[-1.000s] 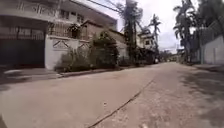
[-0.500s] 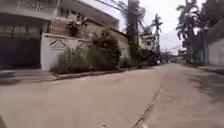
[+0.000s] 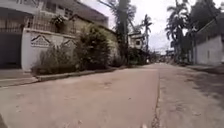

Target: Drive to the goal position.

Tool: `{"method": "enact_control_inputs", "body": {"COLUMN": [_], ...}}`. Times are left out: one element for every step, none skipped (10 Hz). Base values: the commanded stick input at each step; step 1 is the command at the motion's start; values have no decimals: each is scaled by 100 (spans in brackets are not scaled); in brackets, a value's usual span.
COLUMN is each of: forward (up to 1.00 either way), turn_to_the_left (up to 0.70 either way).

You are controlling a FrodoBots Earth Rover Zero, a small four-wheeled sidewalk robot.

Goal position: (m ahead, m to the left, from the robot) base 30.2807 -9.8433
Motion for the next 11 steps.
{"method": "enact_control_inputs", "body": {"forward": [100,100,100,100,100,100,100,100,100,100,100], "turn_to_the_left": [-38,-38,-34,-3,0,0,0,0,0,0,0]}}
